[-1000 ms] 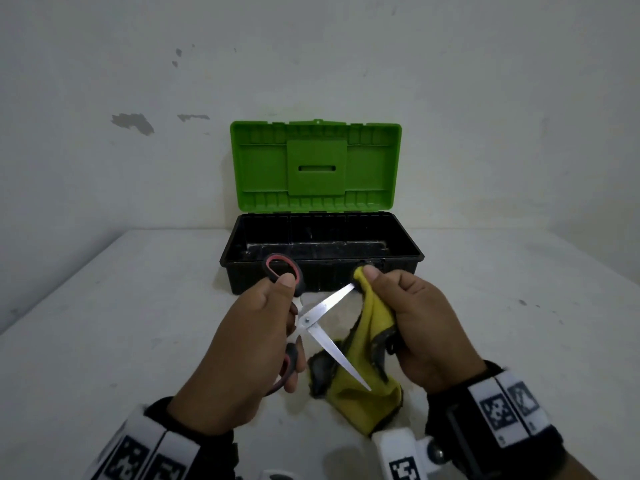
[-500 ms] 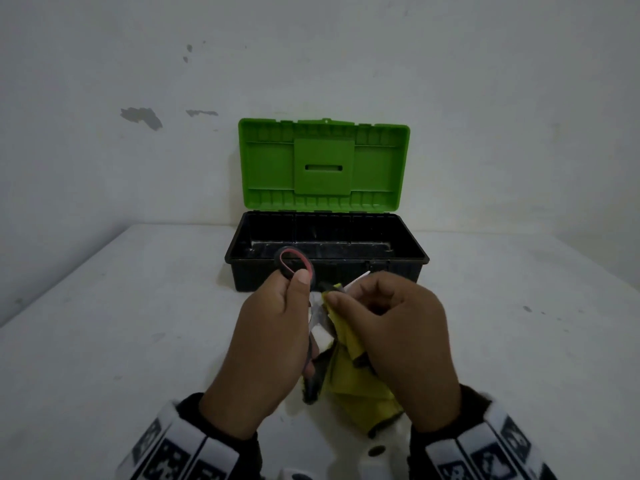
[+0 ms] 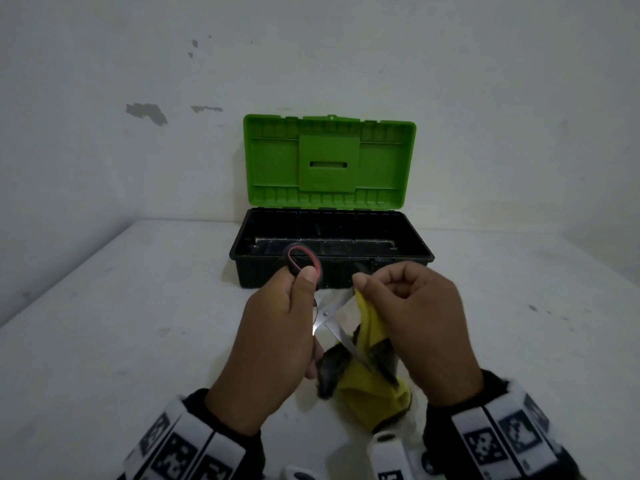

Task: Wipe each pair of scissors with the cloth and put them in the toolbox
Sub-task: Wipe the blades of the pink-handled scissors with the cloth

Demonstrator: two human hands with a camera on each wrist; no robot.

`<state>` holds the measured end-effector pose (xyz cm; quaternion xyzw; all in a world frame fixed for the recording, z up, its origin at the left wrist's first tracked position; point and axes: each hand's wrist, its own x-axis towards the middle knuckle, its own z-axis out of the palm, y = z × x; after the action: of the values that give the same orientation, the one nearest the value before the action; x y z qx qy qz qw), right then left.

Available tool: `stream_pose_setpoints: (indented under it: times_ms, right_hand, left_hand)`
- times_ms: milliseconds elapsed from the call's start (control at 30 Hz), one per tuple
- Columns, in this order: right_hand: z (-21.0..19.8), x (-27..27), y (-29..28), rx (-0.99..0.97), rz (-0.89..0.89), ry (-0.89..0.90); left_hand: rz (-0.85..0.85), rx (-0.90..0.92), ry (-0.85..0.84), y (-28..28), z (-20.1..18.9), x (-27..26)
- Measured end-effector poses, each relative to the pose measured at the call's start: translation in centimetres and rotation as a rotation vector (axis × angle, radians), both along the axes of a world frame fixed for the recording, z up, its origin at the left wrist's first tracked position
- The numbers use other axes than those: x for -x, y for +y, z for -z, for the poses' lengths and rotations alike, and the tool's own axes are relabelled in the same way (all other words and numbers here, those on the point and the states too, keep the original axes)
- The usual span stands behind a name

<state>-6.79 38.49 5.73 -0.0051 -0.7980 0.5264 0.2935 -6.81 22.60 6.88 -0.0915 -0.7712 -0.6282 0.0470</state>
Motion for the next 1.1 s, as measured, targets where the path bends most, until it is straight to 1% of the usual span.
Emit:
stream_pose_setpoints:
  times_ms: [33,100,200,300,467,600,667,733,767,867,933,1033,1100]
  right_hand:
    - [-0.2,0.0,0.3,-0.018,0.002,0.024]
    - [-0.6,-0.5,0.3,-0.128,-0.04,0.089]
    - [-0.8,-1.3,-0.5,-0.374,-0.161,0.179]
    - [-0.2,-0.8,-1.0,-0.596,-0.215,0.198]
    - [0.5,-0.3,-1.4,-0.765,-0.234,0.258]
    - [0.1,-0.2,-1.2,-0.884,-0.257,0.317]
    - [-0.2,0.0,-0.9,-0.942,-0.257,0.313]
    - [-0.5,0.4,-0.4,-0.96,-0.24,0.279]
    - [-0.7,0.6,0.0,-0.934,-0.232,0.258]
    - [-1.2,0.9,1.0,-0.726,-0.227,0.201]
    - [-1.4,0.6,0.7,-0.657,-0.239,0.206]
    - [-1.1,0.1,-1.0,-0.742,-0.295,0.245]
    - [-0.5,0.2,-1.8,-0.803,-0.301,0.273]
  left_hand:
    - [0.004,-0.01,-0.024,-0.1,0.0,0.0]
    - [0.013,-0.03,-0.074,-0.1,-0.1,0.2]
    - [0.026,-0.066,-0.14,-0.3,-0.4,0.3]
    - [0.042,-0.059,-0.161,-0.2,-0.6,0.4]
    - [0.04,-0.043,-0.159,-0.6,-0.6,0.4]
    - [0.054,-0.031,-0.16,-0.8,-0.5,0.3]
    - [0.057,-0.035,-0.169,-0.8,-0.4,0.3]
    - [0.061,-0.044,-0.168,-0.9,-0.4,0.3]
    - [0.056,-0.049,-0.166,-0.9,-0.4,0.3]
    - [0.035,-0.066,-0.174,-1.2,-0.5,0.6]
    - [0.035,-0.096,-0.206,-1.3,-0.6,0.7]
    - [0.063,-0.106,-0.214,-1.2,-0.5,0.9]
    - [0.072,-0.099,-0.206,-1.1,-0.3,0.8]
